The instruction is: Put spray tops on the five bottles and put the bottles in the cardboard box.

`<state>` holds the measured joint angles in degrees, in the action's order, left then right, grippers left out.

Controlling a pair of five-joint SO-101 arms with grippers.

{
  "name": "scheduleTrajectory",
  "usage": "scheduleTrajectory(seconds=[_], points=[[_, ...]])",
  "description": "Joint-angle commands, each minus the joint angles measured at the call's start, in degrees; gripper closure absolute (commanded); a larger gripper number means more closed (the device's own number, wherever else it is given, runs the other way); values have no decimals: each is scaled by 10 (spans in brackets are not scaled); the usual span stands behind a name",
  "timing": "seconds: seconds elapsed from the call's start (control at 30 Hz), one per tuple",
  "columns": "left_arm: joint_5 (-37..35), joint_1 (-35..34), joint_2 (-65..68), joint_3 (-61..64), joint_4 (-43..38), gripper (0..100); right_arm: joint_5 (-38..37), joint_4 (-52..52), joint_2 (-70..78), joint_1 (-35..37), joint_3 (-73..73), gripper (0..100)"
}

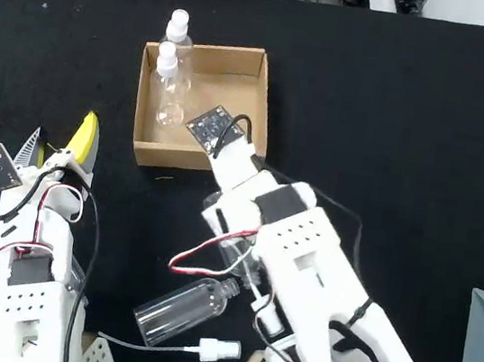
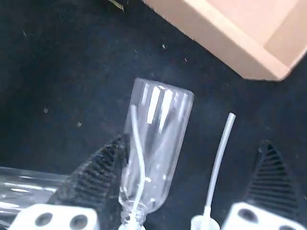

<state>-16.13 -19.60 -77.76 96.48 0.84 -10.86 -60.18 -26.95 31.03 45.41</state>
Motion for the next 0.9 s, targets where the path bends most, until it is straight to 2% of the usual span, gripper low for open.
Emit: scheduleTrajectory(seconds=[0.0, 0.43, 0.7, 0.87], points=[[4, 3, -8, 13, 0, 698, 17, 42, -15, 19, 8, 659], [4, 3, -8, 12, 0, 698, 38, 87, 135, 33, -20, 662], [4, 3, -8, 12, 0, 698, 33, 87, 146, 30, -26, 888], [4, 3, -8, 12, 0, 698, 33, 84, 145, 30, -28, 963]])
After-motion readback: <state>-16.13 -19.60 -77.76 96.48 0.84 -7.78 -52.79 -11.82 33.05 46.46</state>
